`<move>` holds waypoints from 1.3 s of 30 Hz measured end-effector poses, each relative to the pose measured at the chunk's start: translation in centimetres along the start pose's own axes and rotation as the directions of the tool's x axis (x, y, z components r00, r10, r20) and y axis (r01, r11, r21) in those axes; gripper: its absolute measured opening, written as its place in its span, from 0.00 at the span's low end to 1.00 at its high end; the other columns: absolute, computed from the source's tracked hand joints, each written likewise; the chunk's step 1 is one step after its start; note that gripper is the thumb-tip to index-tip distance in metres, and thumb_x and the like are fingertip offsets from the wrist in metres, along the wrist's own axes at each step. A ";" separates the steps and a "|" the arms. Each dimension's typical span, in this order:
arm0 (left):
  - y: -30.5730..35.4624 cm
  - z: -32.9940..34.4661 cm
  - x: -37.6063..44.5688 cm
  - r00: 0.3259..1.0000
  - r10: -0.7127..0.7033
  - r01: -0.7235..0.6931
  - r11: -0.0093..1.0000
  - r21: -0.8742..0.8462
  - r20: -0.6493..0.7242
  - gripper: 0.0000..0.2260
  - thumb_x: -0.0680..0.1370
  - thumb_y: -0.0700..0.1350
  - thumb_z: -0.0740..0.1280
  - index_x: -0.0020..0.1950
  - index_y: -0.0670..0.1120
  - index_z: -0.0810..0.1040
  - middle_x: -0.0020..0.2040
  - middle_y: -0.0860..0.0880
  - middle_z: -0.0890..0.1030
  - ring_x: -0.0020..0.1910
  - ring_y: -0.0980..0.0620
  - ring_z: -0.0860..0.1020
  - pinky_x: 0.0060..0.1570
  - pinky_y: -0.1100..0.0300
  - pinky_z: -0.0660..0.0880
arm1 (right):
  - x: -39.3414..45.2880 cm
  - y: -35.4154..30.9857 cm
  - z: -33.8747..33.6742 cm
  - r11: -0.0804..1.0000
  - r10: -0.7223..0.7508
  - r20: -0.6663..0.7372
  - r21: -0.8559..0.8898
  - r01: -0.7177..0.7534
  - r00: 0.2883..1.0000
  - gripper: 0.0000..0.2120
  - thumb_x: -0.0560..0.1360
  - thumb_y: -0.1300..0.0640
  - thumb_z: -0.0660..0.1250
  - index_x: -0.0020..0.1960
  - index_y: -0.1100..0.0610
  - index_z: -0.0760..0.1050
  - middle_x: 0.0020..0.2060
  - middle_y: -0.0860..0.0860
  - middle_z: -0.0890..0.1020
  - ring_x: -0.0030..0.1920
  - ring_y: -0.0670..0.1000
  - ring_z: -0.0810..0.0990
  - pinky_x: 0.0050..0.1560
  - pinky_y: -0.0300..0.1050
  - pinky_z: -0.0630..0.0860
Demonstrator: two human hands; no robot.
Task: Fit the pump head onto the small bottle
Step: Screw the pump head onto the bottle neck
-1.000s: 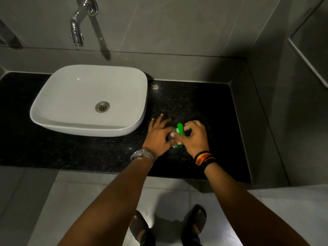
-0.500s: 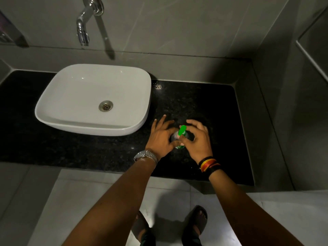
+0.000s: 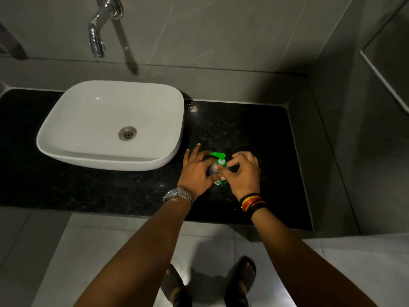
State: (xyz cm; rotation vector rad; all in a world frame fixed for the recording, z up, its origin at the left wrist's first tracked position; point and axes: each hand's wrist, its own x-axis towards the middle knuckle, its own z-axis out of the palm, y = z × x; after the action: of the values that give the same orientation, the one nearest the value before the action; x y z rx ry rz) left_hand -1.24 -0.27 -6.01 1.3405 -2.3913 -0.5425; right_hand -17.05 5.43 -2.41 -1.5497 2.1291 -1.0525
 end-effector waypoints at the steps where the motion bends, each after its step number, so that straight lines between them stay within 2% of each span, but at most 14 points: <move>1: 0.0 -0.1 0.1 1.000 0.006 -0.006 1.000 -0.001 0.000 0.23 0.75 0.58 0.71 0.68 0.52 0.80 0.72 0.46 0.76 0.81 0.40 0.57 0.79 0.37 0.47 | -0.1 0.2 0.0 1.000 0.013 0.009 0.025 -0.013 1.000 0.20 0.63 0.44 0.79 0.49 0.52 0.80 0.59 0.50 0.76 0.61 0.50 0.73 0.62 0.50 0.74; 3: 0.2 -0.2 0.2 1.000 0.027 -0.027 1.000 0.000 0.012 0.24 0.75 0.61 0.68 0.67 0.51 0.80 0.72 0.45 0.76 0.81 0.39 0.57 0.79 0.36 0.48 | -0.3 0.6 -0.3 0.993 0.010 0.080 0.117 -0.020 0.997 0.29 0.66 0.45 0.79 0.63 0.52 0.77 0.66 0.50 0.73 0.66 0.50 0.70 0.67 0.45 0.71; 4: 0.3 -0.2 0.1 0.999 0.029 -0.029 1.000 0.001 0.015 0.26 0.74 0.63 0.66 0.68 0.51 0.80 0.71 0.45 0.76 0.80 0.38 0.58 0.78 0.36 0.48 | -0.2 0.7 -0.4 0.991 -0.003 0.122 0.131 -0.014 0.993 0.28 0.68 0.46 0.78 0.65 0.53 0.77 0.68 0.50 0.72 0.68 0.50 0.70 0.69 0.45 0.69; 7: 0.3 -0.1 -0.1 1.000 0.021 -0.021 1.000 -0.002 0.011 0.27 0.73 0.63 0.66 0.68 0.50 0.79 0.71 0.45 0.77 0.80 0.38 0.58 0.78 0.36 0.49 | -0.1 0.8 -0.1 0.994 -0.050 0.196 0.107 0.029 0.979 0.19 0.73 0.51 0.74 0.62 0.54 0.81 0.69 0.48 0.73 0.68 0.50 0.68 0.68 0.42 0.67; 9: 0.3 -0.2 0.0 1.000 0.024 -0.024 1.000 0.007 0.018 0.29 0.73 0.65 0.64 0.68 0.51 0.79 0.71 0.45 0.76 0.81 0.39 0.58 0.78 0.36 0.48 | 0.1 0.6 0.1 0.991 -0.063 0.205 0.131 0.037 0.977 0.17 0.73 0.53 0.74 0.61 0.54 0.81 0.67 0.47 0.74 0.68 0.48 0.68 0.68 0.41 0.67; 13: 0.6 -0.2 -0.1 1.000 0.023 -0.022 0.999 0.034 -0.013 0.25 0.73 0.61 0.68 0.67 0.50 0.80 0.71 0.45 0.76 0.80 0.39 0.58 0.78 0.35 0.47 | 0.5 0.9 0.2 0.993 -0.120 0.155 -0.001 0.122 0.981 0.18 0.71 0.49 0.74 0.58 0.54 0.83 0.58 0.48 0.81 0.63 0.51 0.70 0.66 0.51 0.71; 18: 1.0 0.0 -0.2 0.998 0.000 0.004 0.998 0.067 -0.061 0.20 0.73 0.55 0.73 0.63 0.51 0.83 0.71 0.45 0.76 0.80 0.39 0.58 0.78 0.33 0.45 | -0.1 0.3 0.5 0.992 -0.077 0.127 -0.090 0.089 0.989 0.19 0.71 0.45 0.72 0.58 0.53 0.83 0.59 0.48 0.82 0.64 0.54 0.71 0.66 0.58 0.69; 22: 1.2 -0.3 -0.2 0.999 0.010 -0.008 0.997 0.072 -0.035 0.21 0.73 0.57 0.72 0.64 0.53 0.82 0.73 0.46 0.74 0.81 0.39 0.56 0.78 0.34 0.43 | 0.5 -0.1 -1.1 0.996 -0.023 0.207 0.094 0.003 0.978 0.23 0.67 0.46 0.78 0.59 0.54 0.81 0.65 0.50 0.74 0.67 0.51 0.69 0.68 0.49 0.71; 24: 1.1 -0.4 -0.3 0.999 0.015 -0.013 0.998 0.057 -0.033 0.23 0.73 0.61 0.70 0.65 0.53 0.81 0.73 0.46 0.74 0.81 0.39 0.56 0.78 0.33 0.43 | 0.9 -0.5 -2.6 0.988 -0.074 0.207 0.146 0.044 0.975 0.24 0.66 0.46 0.78 0.60 0.51 0.80 0.67 0.49 0.71 0.68 0.49 0.69 0.69 0.45 0.69; 25: 1.1 -0.5 -0.3 0.999 0.012 -0.011 0.999 0.042 -0.033 0.25 0.73 0.64 0.68 0.65 0.53 0.81 0.73 0.45 0.74 0.81 0.39 0.56 0.78 0.33 0.42 | 1.3 -0.8 -3.2 0.988 -0.121 0.207 0.122 0.097 0.971 0.21 0.67 0.46 0.78 0.58 0.50 0.80 0.66 0.49 0.72 0.67 0.49 0.70 0.69 0.47 0.69; 28: 1.1 -0.6 -0.4 1.000 0.020 -0.019 0.999 0.035 -0.015 0.29 0.72 0.69 0.62 0.65 0.52 0.81 0.72 0.45 0.75 0.81 0.38 0.56 0.78 0.33 0.41 | 2.6 -1.9 -4.6 0.969 -0.218 0.299 -0.049 0.243 0.929 0.13 0.71 0.50 0.74 0.55 0.48 0.80 0.64 0.48 0.75 0.67 0.53 0.70 0.68 0.58 0.68; 31: 1.0 -0.7 -0.1 1.000 0.026 -0.026 0.999 0.046 -0.003 0.27 0.73 0.67 0.66 0.65 0.52 0.82 0.72 0.44 0.75 0.80 0.37 0.56 0.77 0.33 0.40 | 3.5 -3.0 -5.6 0.906 -0.280 0.450 -0.169 0.389 0.848 0.11 0.75 0.54 0.70 0.56 0.46 0.79 0.66 0.47 0.72 0.71 0.52 0.64 0.70 0.57 0.62; 34: 0.7 -0.5 0.0 1.000 0.018 -0.019 0.998 0.059 0.011 0.27 0.73 0.68 0.66 0.62 0.51 0.83 0.72 0.44 0.75 0.81 0.38 0.56 0.77 0.34 0.39 | 3.9 -3.4 -6.4 0.848 -0.315 0.562 -0.196 0.493 0.765 0.12 0.76 0.58 0.66 0.55 0.43 0.79 0.70 0.46 0.68 0.75 0.53 0.58 0.71 0.61 0.58; 39: 0.9 -0.7 -0.1 1.000 0.023 -0.024 0.998 0.053 0.010 0.33 0.72 0.73 0.59 0.63 0.52 0.83 0.72 0.43 0.75 0.81 0.37 0.56 0.77 0.35 0.39 | 4.2 -3.4 -7.0 0.838 -0.337 0.594 -0.165 0.521 0.730 0.12 0.76 0.60 0.67 0.51 0.43 0.80 0.73 0.45 0.66 0.77 0.53 0.55 0.71 0.69 0.56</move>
State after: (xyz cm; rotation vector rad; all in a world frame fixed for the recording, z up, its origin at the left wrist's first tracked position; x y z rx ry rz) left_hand -1.46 0.12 -4.96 1.3330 -2.4425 -0.4832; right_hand -20.58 3.74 5.53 -2.2566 1.6133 -0.2789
